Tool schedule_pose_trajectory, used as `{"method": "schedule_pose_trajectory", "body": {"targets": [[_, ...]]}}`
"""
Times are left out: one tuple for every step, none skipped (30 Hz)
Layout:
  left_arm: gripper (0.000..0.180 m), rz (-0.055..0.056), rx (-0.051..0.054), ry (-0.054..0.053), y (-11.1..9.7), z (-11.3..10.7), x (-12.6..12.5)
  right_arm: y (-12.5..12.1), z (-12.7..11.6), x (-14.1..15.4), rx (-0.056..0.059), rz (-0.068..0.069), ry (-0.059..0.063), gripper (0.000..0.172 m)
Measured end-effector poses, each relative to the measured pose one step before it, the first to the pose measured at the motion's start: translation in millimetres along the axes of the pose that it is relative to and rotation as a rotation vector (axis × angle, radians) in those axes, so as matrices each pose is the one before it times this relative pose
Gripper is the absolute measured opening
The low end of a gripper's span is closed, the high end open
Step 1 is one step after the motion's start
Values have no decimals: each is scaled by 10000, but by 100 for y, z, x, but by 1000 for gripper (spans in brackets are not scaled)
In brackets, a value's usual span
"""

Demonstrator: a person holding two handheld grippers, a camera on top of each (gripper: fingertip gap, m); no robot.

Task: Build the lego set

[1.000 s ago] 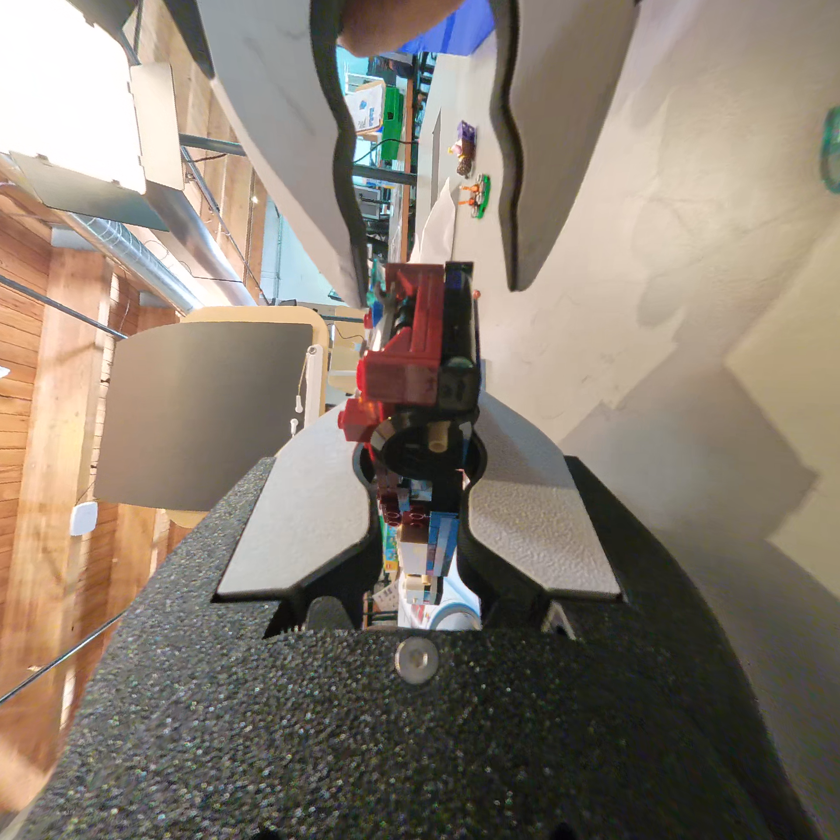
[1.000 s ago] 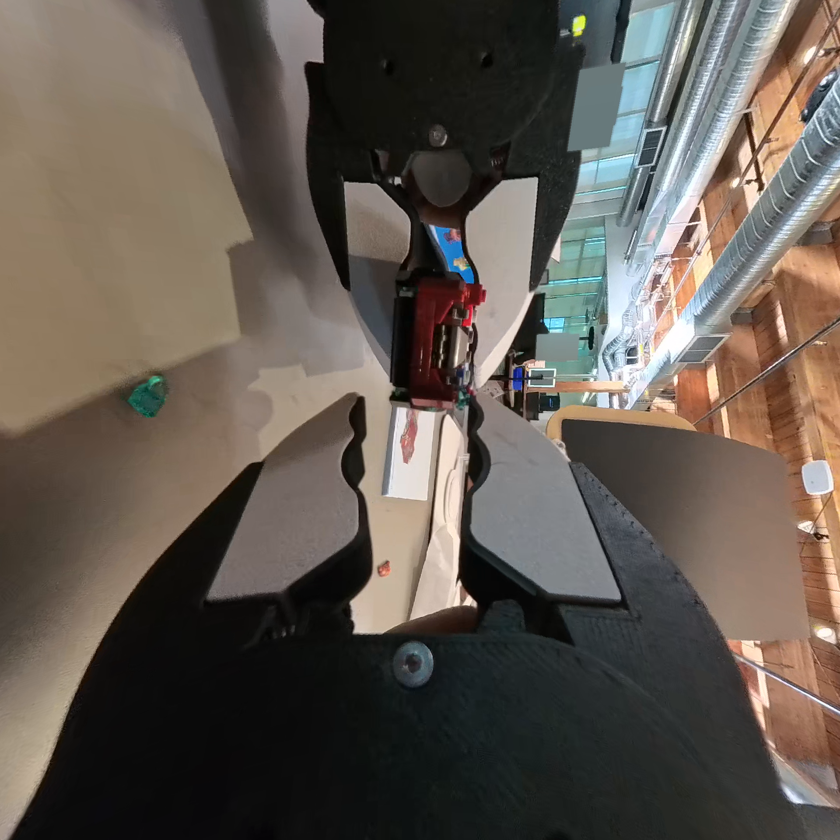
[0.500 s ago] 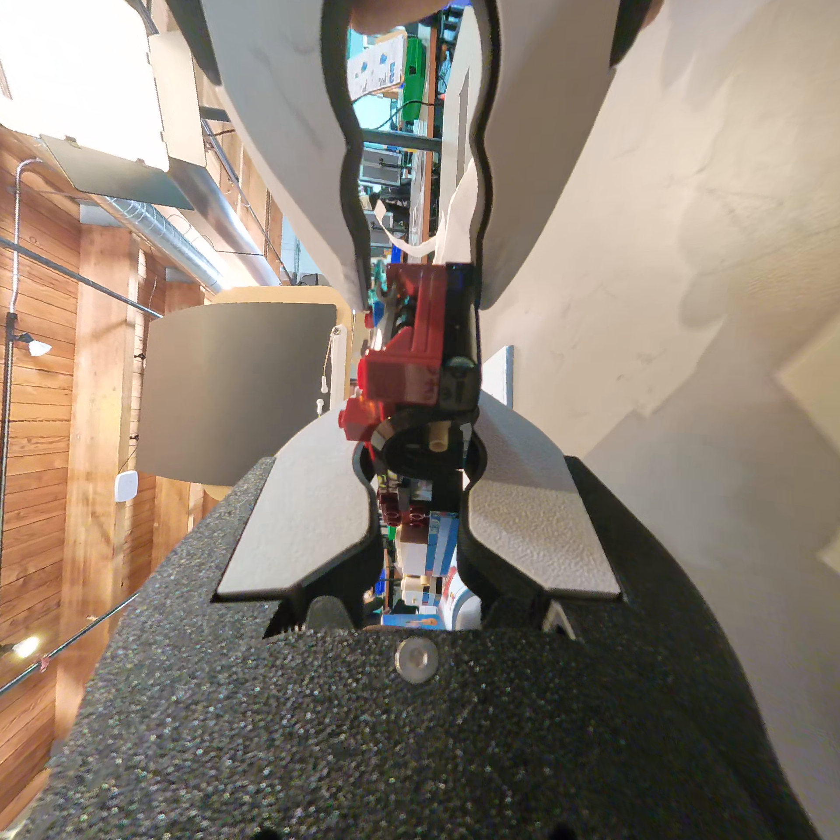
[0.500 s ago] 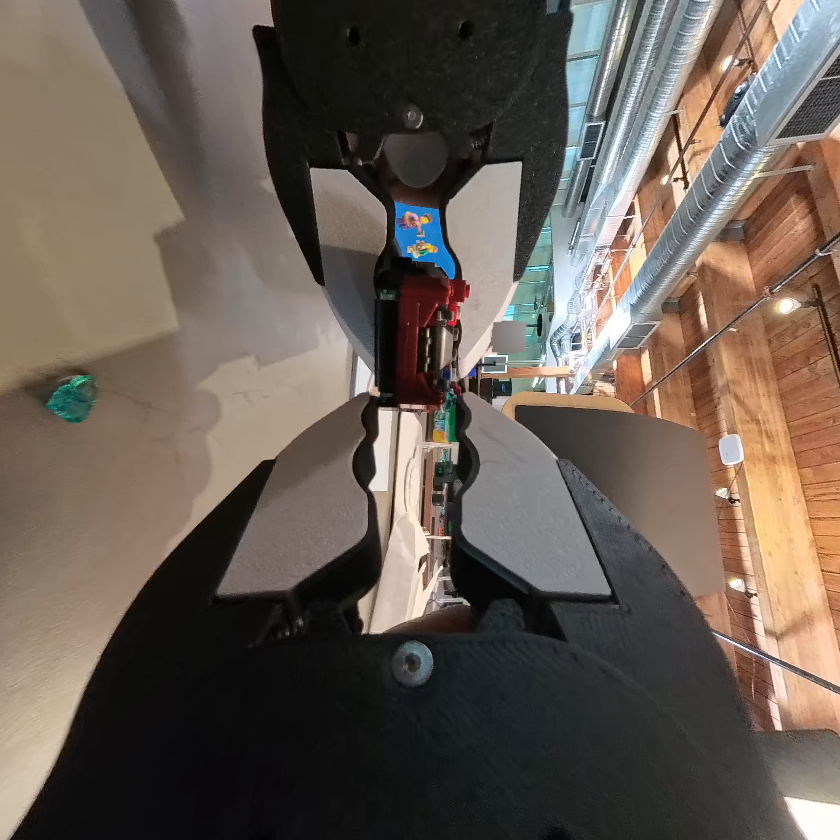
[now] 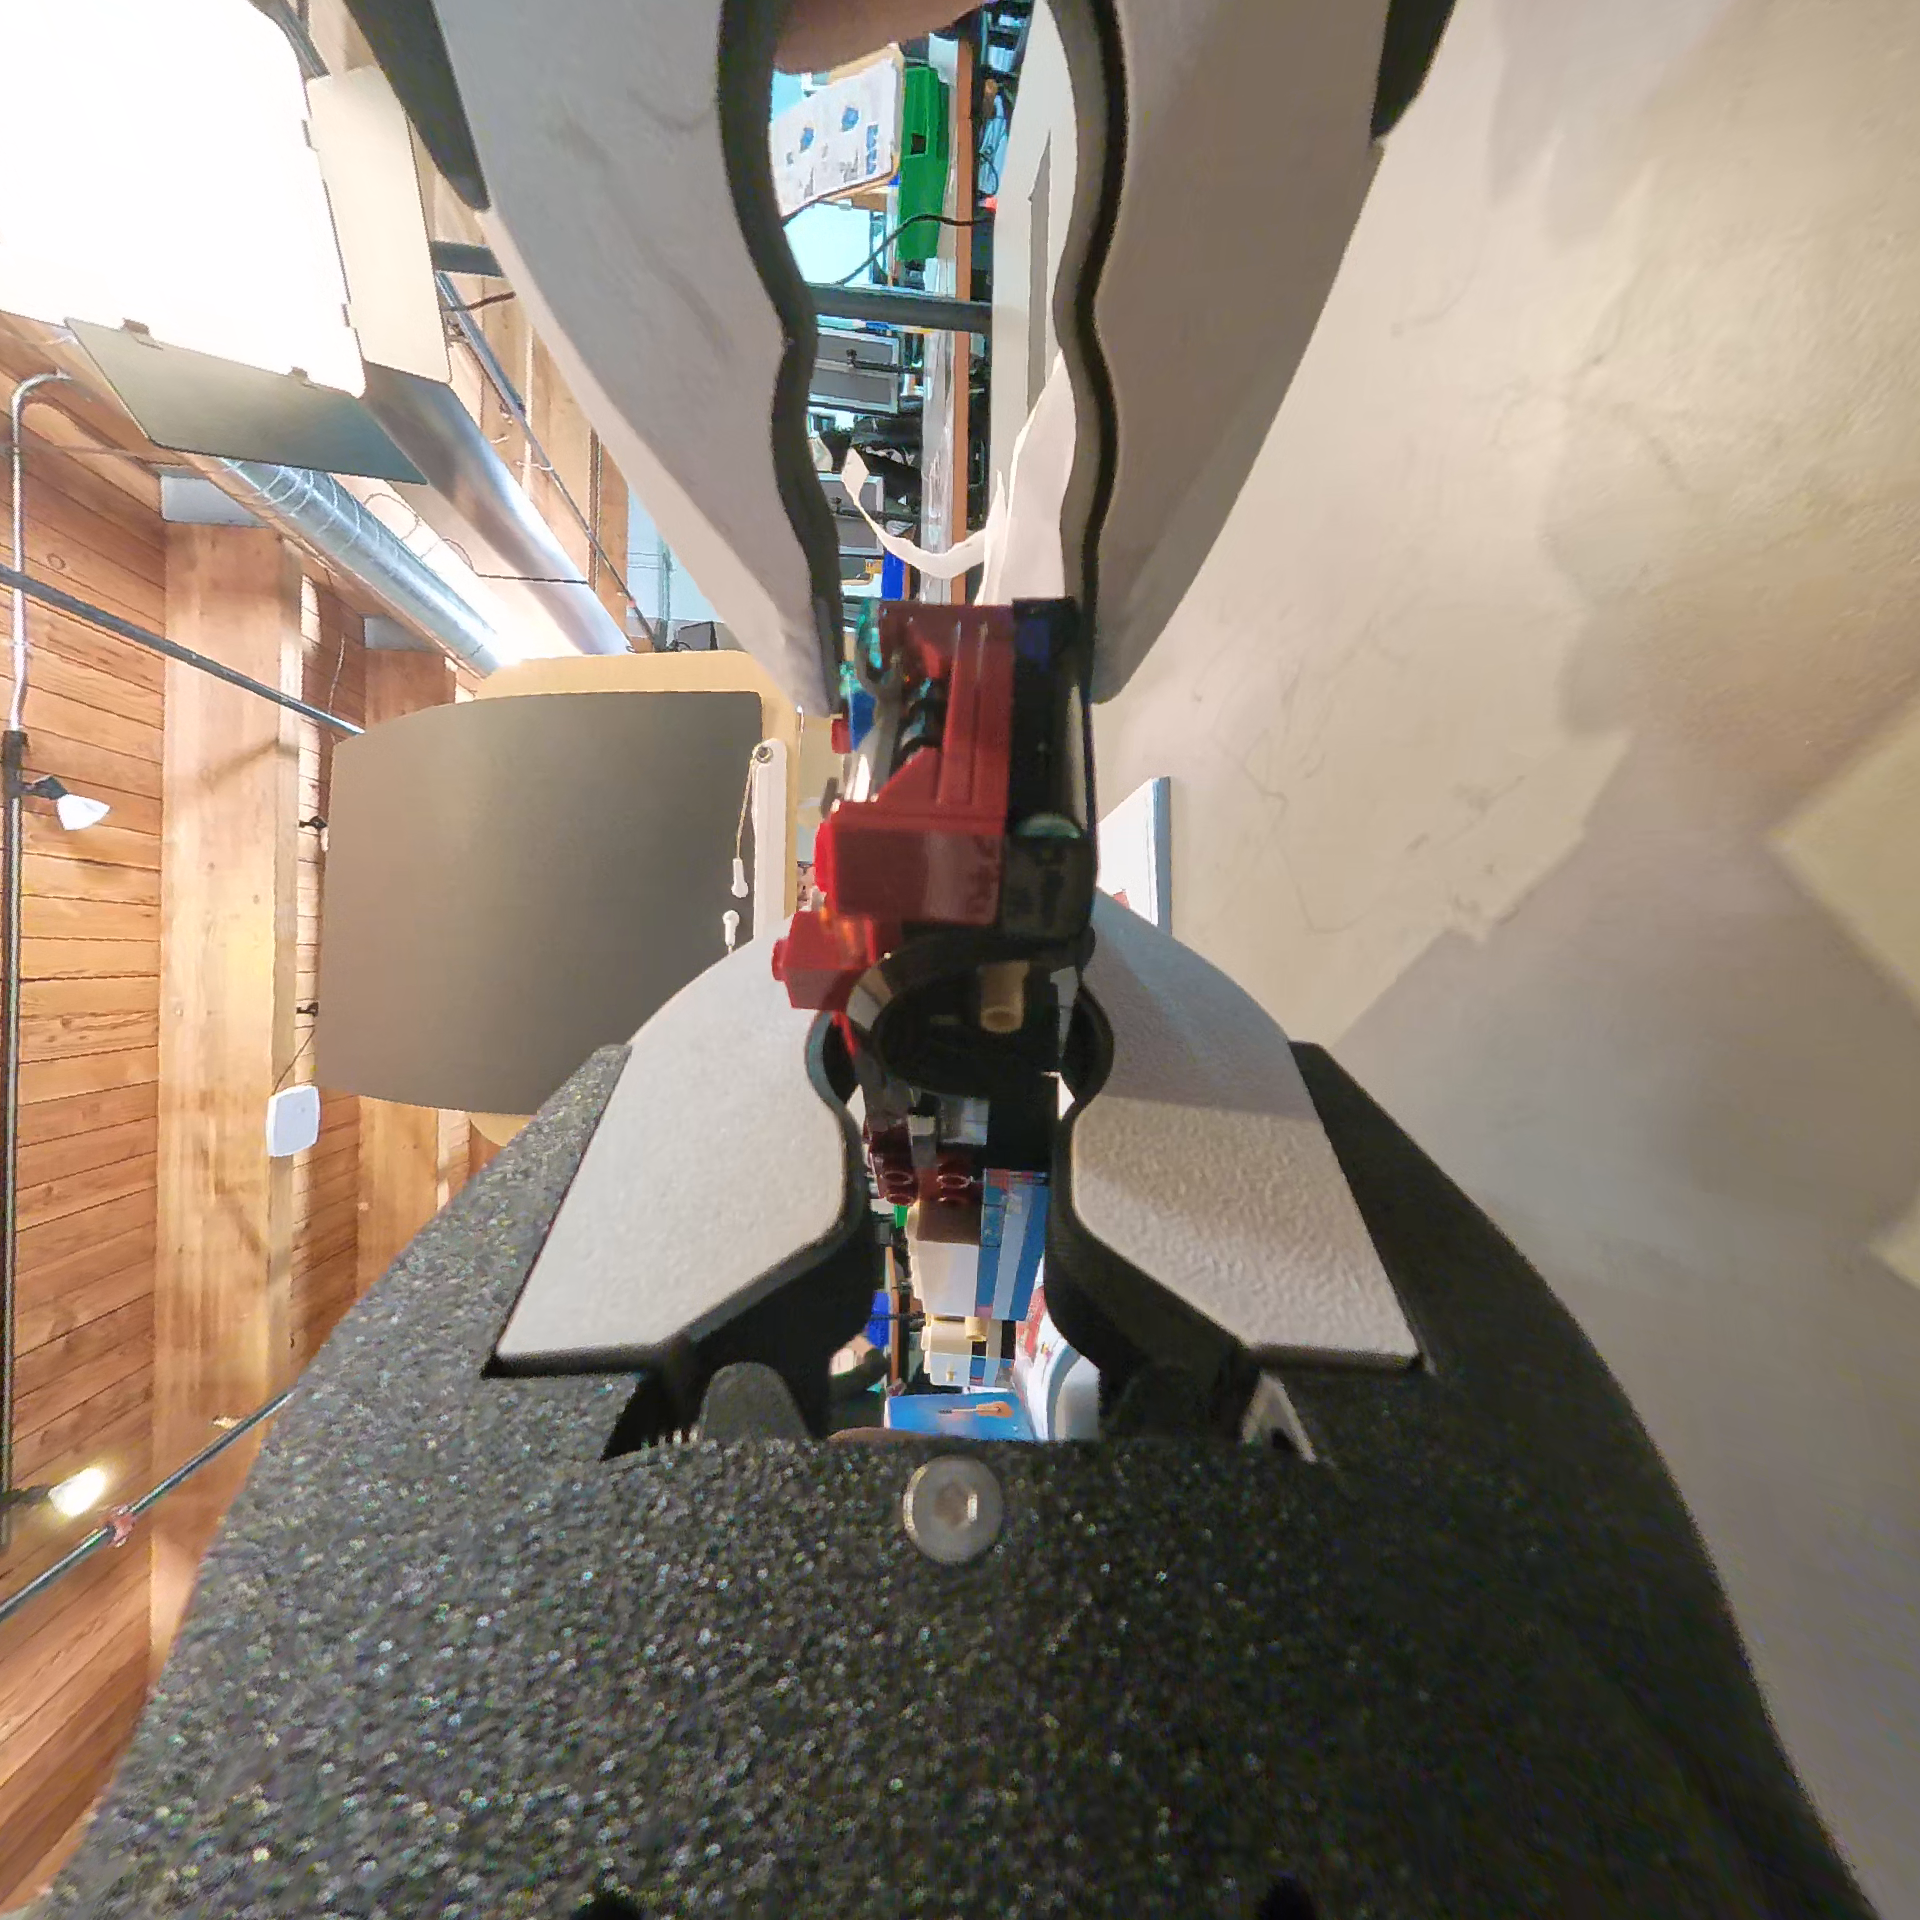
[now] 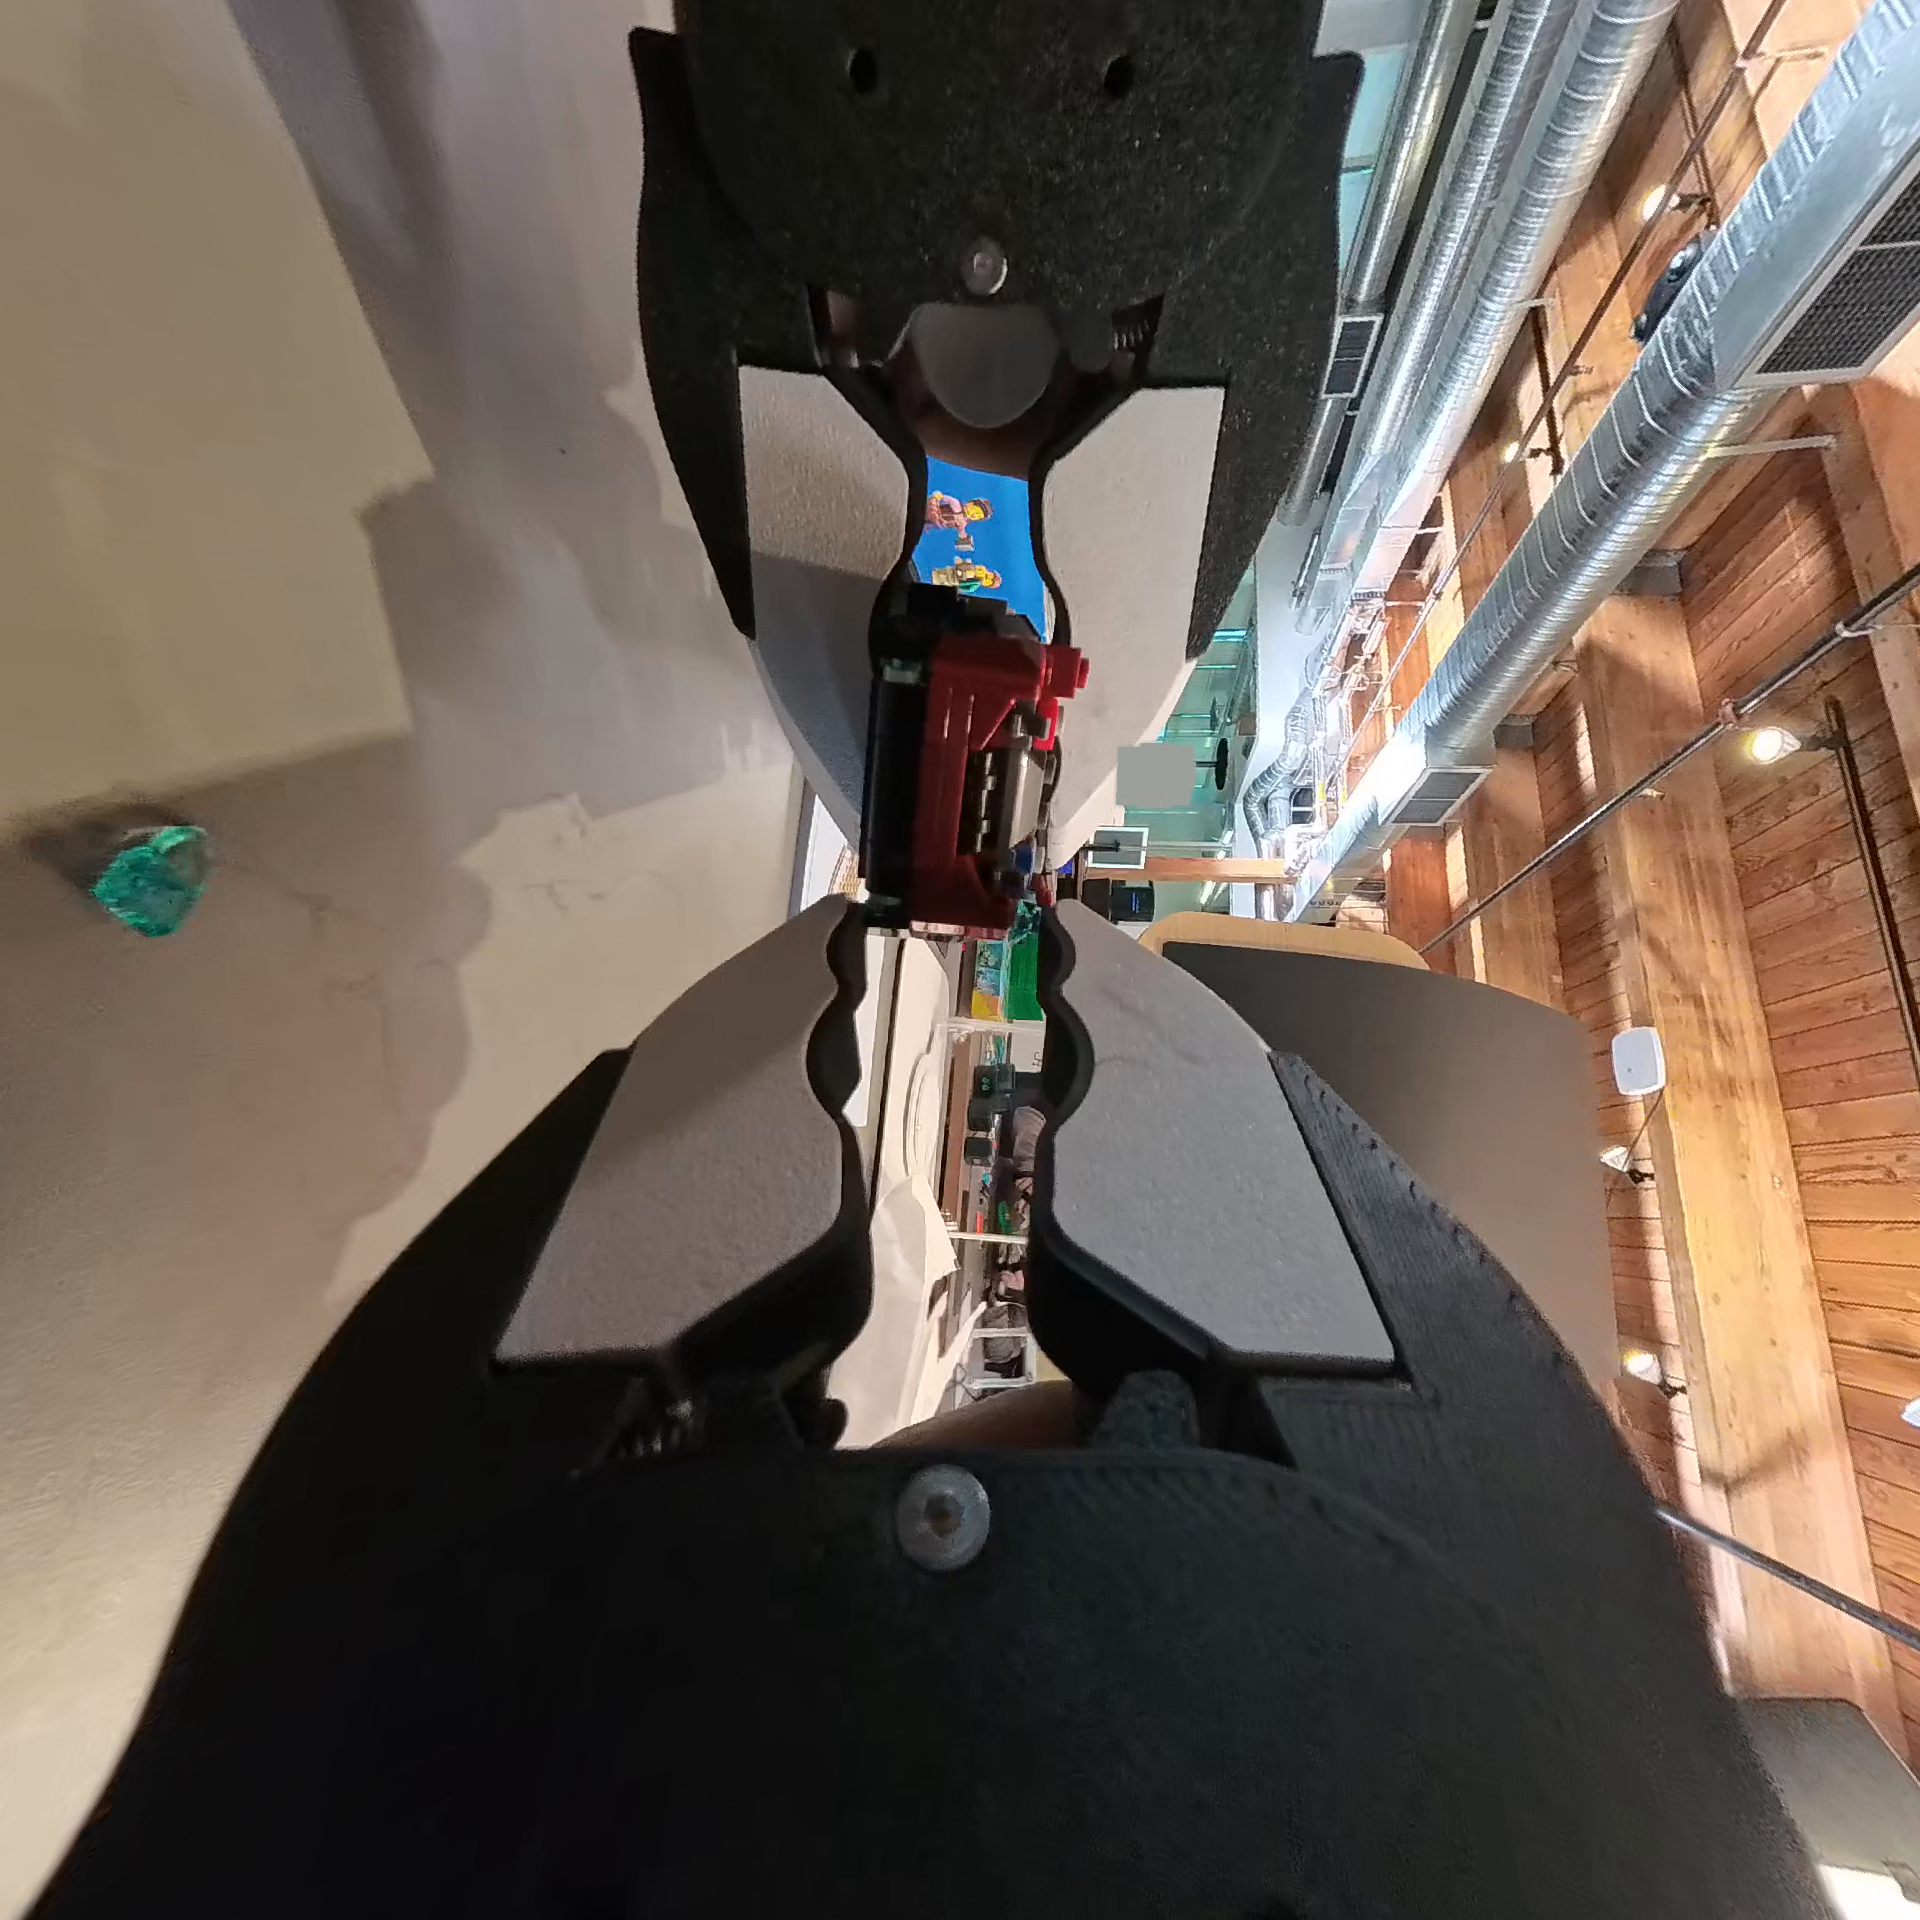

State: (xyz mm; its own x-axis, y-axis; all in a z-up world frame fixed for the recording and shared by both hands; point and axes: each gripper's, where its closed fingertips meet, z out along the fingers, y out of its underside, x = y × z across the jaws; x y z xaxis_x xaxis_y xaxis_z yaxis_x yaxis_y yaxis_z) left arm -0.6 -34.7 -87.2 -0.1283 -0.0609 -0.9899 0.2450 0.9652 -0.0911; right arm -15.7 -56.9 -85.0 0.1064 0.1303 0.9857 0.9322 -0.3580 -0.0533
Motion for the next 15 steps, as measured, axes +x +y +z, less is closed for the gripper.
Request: {"method": "schedule_pose_trajectory", "body": {"targets": [[35,5,-14,4,9,-49,7,9,-1,0,-16,-56,-8,32],[35,45,-14,19,-3,-62,30,-3,-1,-4,-14,-65,-8,32],[35,36,1,-8,-5,-58,-19,-9,-2,13,0,-35,-1,31],[35,5,4,6,-1,-55,-29,-21,-15,2,14,-1,-11,31],[35,16,19,29,-25,-62,4,-32,-11,-35,26,-25,-29,31],[35,37,17,17,-43,-5,60,-36,-12,-34,22,-73,-31,31],[35,20,3,19,-13,-1,52,0,9,-53,1,-56,-34,31],[35,5,-6,32,13,9,67,9,15,-62,-12,-24,-40,31],[35,30,6,25,6,9,71,1,17,-56,-12,-44,-23,31],[35,21,4,-5,5,-3,29,-5,2,-30,-13,-43,-9,31],[35,4,5,5,-5,6,23,-7,2,-8,-5,-2,-9,31],[35,-34,9,0,2,-19,17,-16,0,-5,5,1,-3,31],[35,9,3,14,-5,-5,33,-1,-4,-17,-3,-54,5,31],[35,28,-4,-10,10,4,26,-1,5,-34,-6,-48,1,31],[35,2,9,17,-13,1,52,-4,-7,-36,8,-15,-10,31]]}}
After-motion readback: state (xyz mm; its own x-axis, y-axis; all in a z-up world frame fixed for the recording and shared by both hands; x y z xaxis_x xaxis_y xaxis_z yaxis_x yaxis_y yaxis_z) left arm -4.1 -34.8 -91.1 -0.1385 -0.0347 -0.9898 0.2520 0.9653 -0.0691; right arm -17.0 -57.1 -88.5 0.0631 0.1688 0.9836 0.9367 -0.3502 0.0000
